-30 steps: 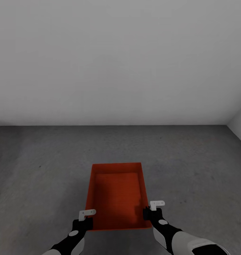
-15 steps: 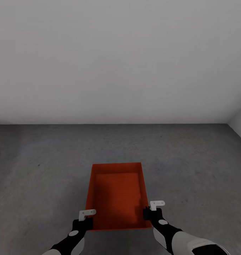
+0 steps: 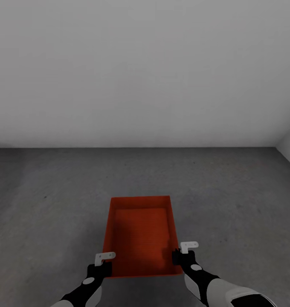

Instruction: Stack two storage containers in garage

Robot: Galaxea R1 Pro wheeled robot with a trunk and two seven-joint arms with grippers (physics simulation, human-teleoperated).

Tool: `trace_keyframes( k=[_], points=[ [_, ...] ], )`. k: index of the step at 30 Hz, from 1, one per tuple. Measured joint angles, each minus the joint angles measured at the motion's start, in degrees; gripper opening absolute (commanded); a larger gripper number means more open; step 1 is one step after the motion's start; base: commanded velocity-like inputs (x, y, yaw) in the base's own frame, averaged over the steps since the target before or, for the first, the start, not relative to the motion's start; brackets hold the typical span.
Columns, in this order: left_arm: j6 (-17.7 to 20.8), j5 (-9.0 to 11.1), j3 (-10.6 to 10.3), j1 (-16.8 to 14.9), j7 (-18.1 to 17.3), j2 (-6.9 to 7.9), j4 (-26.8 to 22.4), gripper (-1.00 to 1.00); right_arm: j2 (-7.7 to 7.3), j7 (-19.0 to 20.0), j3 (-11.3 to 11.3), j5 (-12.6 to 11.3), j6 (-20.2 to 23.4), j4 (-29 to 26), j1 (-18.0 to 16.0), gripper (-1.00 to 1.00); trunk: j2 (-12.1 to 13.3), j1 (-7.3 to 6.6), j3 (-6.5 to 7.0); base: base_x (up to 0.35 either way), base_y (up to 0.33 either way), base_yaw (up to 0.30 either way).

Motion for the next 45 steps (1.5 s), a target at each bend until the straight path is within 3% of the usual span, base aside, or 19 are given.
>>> trace_keyframes(
  k=[5,24,34,45],
  points=[
    [0.0,0.0,0.0,0.0,0.0,0.00,0.0,-1.00,-0.01,0.0,0.0,0.0,0.0,0.0,0.0,-1.00,-2.0,1.10,-0.90,0.000,0.000,0.000],
    [0.0,0.0,0.0,0.0,0.0,0.00,0.0,-1.00,0.01,0.0,-0.1,0.0,0.0,0.0,0.0,-1.00,-2.0,1.10,-0.90,0.000,0.000,0.000],
    [0.0,0.0,0.0,0.0,0.0,0.00,0.0,-1.00,0.00,0.0,0.0,0.0,0.0,0.0,0.0,-1.00,-6.0,3.30,-2.69,0.000,0.000,0.000],
    [0.0,0.0,0.0,0.0,0.0,0.00,0.0,-1.00,0.01,0.0,0.0,0.0,0.0,0.0,0.0,-1.00,-6.0,3.30,-2.70,0.000,0.000,0.000]
  ],
)
